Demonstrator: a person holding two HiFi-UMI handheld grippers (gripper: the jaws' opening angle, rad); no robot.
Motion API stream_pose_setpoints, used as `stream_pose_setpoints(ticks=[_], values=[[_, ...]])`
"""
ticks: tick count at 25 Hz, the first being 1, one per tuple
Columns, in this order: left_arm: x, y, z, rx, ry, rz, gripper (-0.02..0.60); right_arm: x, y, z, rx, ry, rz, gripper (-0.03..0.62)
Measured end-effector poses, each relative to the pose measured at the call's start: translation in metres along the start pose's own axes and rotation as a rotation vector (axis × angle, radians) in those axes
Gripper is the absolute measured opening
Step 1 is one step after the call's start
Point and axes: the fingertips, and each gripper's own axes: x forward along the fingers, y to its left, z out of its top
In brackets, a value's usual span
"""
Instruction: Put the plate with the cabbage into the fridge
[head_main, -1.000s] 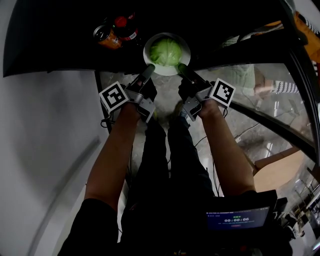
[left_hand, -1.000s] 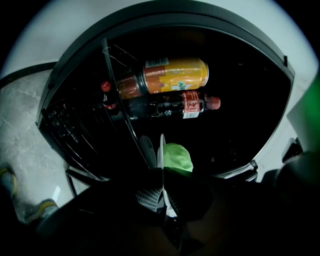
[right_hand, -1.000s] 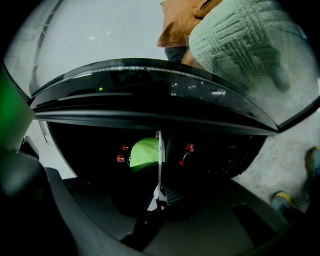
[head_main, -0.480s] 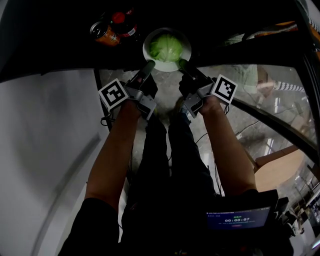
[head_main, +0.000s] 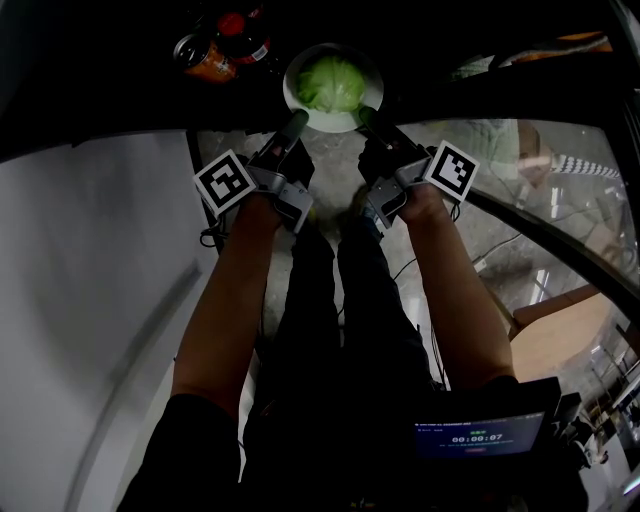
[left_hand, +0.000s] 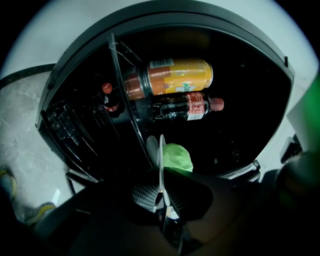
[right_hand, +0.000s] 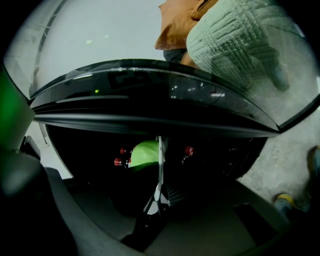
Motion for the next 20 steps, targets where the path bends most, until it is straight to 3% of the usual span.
stream_pose_setpoints(ticks=[14,20], values=[[-0.015,0.004,0.006,-0.032,-0.042,-0.019,0.011,-0.010,-0.002,-0.002,0.001,-0.017,0.015,0.018],[-0.020,0.011,0.007,0.054,-0.024,0.013,0.011,-0.013,-0.009,-0.002,-0.011,-0.027,0.009,0.018]])
